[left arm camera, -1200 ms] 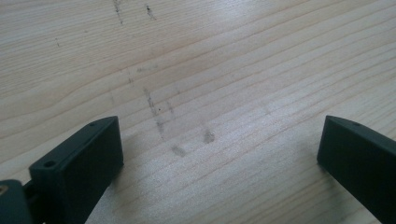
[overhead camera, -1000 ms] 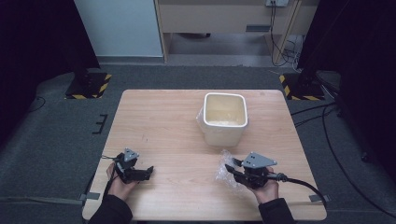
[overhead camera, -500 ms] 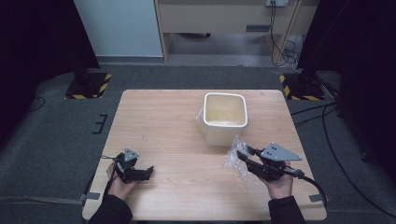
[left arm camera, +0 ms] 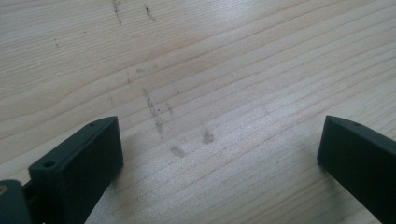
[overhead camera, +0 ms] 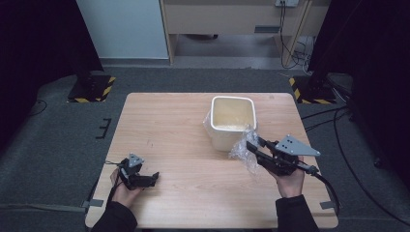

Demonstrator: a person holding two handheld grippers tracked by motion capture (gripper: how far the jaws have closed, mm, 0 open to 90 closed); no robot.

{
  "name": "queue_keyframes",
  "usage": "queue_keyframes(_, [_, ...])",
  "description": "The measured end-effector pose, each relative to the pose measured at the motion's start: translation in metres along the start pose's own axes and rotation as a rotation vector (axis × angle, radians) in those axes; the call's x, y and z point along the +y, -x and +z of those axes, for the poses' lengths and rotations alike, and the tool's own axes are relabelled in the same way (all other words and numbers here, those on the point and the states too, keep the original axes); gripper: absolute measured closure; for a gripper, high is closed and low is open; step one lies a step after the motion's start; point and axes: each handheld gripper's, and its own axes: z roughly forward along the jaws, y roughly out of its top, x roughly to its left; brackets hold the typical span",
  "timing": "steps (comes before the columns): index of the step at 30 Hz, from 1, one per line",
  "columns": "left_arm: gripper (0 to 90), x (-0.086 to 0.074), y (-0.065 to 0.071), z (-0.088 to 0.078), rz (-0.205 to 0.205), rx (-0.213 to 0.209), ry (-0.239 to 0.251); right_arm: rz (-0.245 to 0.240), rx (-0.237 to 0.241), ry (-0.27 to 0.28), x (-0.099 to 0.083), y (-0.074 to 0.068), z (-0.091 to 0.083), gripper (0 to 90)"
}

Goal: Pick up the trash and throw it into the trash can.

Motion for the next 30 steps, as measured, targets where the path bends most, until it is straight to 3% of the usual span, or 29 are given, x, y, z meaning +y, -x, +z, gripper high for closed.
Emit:
queue_keyframes(13, [0.0, 0.0, 0.0, 0.0, 0.001, -0.001, 0.001, 0.004, -0.056, 0.035, 0.028, 0.013, 0.021, 64.1])
queue_keyframes(22, [0.0, 0.0, 0.0, 0.0, 0.002, -0.002, 0.001, 0.008, -0.077, 0.055, 0.047, 0.02, 0.049, 64.1])
queue_keyframes(30, [0.0, 0.0, 0.001, 0.0, 0.003, -0.004, 0.001, 0.023, -0.114, 0.052, 0.05, 0.03, 0.068, 64.0])
